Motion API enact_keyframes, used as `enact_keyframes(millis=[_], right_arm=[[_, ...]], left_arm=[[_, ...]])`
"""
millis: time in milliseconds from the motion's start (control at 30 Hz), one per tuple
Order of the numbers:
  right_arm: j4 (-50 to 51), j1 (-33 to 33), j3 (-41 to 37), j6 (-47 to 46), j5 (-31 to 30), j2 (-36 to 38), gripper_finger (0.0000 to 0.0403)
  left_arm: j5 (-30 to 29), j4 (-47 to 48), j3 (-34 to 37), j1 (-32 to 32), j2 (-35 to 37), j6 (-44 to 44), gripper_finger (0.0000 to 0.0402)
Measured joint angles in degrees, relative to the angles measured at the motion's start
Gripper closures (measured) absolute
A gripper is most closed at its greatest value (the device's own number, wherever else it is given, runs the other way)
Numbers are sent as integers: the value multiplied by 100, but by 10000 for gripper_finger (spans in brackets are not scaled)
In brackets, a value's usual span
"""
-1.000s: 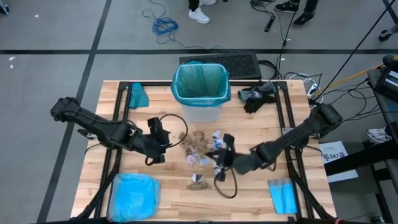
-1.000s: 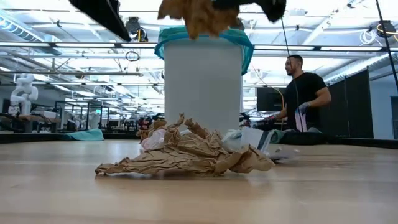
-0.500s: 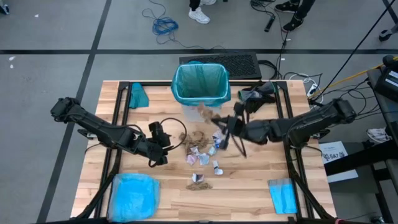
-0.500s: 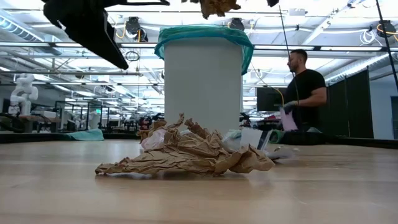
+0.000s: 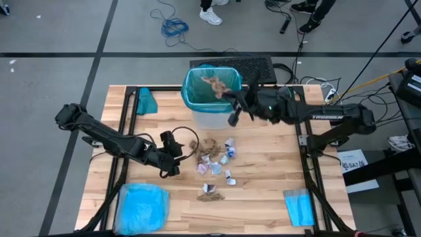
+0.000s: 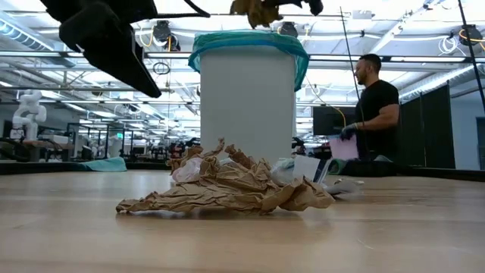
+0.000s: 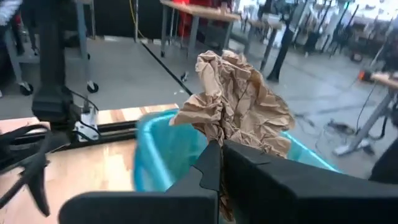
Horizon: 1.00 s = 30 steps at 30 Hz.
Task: Place trash/remove bag and relplace
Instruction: Put the brown napkin into the trash bin
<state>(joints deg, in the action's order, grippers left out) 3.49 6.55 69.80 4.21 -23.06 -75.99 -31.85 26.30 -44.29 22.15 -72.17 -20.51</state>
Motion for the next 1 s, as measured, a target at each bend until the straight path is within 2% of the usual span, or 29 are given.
enact_keyframes(millis=[167,333,500,733,800,933,1000], right_arm=[[456,436,151,-362,111,-111,398],[579,663,151,-526,299,-173,373],[523,739,151,-613,974,-174,330],[535,729,151,-634,1014,-174,251],[537,725,151,-639,1274,-165,233],[617,627,151,-785,1886,-137,210],[726,454,151,-767,1931,-137,207]], left_arm=[[-1,-158,0,-7,-191,33,183],[-1,-191,0,-68,-403,26,183],[3,-200,-2,-184,-597,28,183],[33,-244,-2,-376,-804,181,183],[125,-352,-2,-451,-880,339,183],[363,-714,-4,-642,-1069,762,183],[502,-866,-4,-753,-1185,937,183]])
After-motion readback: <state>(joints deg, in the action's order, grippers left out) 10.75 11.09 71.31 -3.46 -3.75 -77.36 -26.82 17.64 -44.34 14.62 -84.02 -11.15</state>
